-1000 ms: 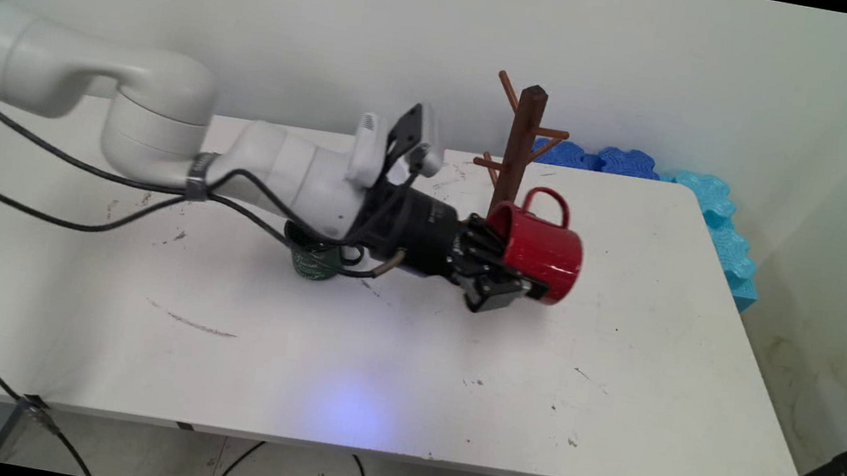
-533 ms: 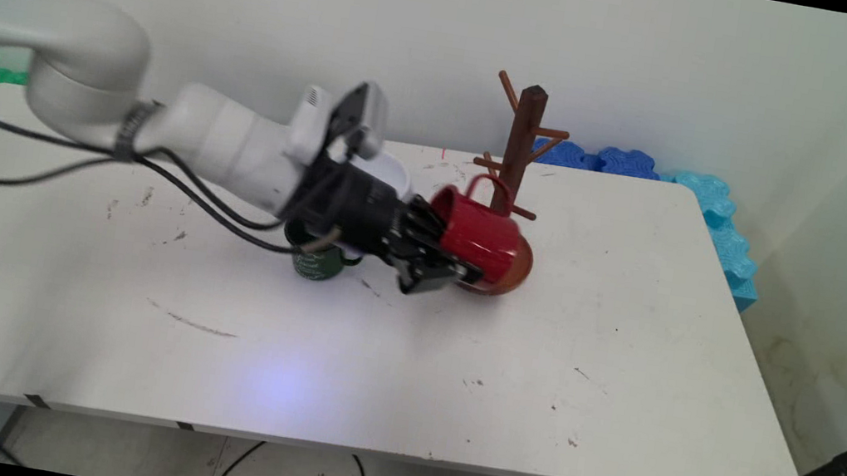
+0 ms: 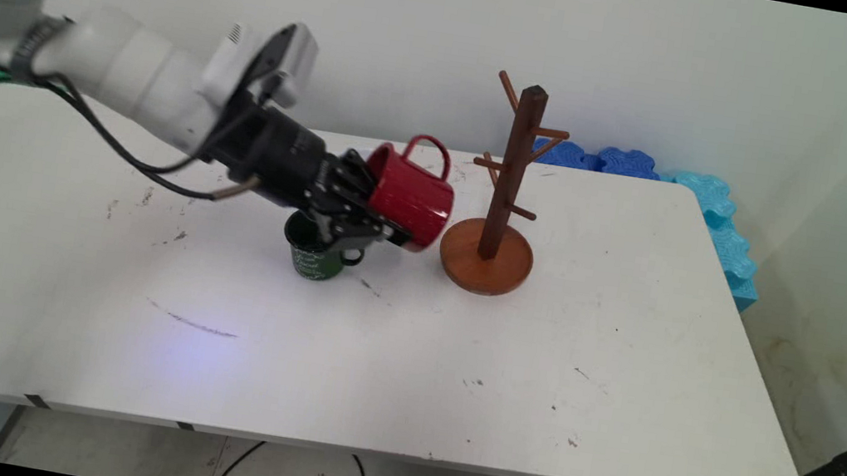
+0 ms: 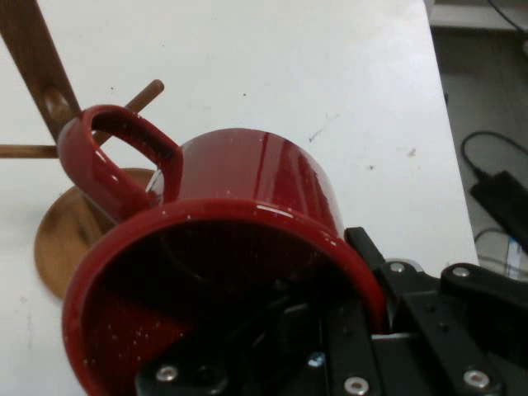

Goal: Place the picked object on the table

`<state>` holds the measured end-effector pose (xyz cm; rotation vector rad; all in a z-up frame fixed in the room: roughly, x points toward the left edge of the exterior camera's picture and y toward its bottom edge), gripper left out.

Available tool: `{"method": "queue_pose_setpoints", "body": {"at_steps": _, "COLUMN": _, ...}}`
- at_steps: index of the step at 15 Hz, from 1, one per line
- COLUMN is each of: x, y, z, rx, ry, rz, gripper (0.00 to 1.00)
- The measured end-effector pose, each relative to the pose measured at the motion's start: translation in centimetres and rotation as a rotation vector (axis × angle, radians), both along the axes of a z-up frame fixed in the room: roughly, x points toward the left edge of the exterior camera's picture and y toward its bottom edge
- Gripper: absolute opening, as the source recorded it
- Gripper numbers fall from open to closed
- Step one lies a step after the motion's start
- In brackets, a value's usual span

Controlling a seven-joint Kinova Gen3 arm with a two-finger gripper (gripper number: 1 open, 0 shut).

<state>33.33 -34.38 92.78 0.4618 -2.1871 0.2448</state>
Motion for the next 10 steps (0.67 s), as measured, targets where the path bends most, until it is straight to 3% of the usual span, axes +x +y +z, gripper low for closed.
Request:
{"method": "queue_pose_setpoints", "body": {"at_steps": 3, "x": 1.8, "y": 0.7, "z": 1.6, "rx": -0.011, "ry": -0.056, "rz": -0.033, "gripper": 0.0}}
{"method": "queue_pose_setpoints", "body": {"at_steps": 10, "x": 6.2, "y": 2.0, "z": 3.7, "rx": -0.001, "ry": -0.271, "rz": -0.087, "gripper": 0.0}}
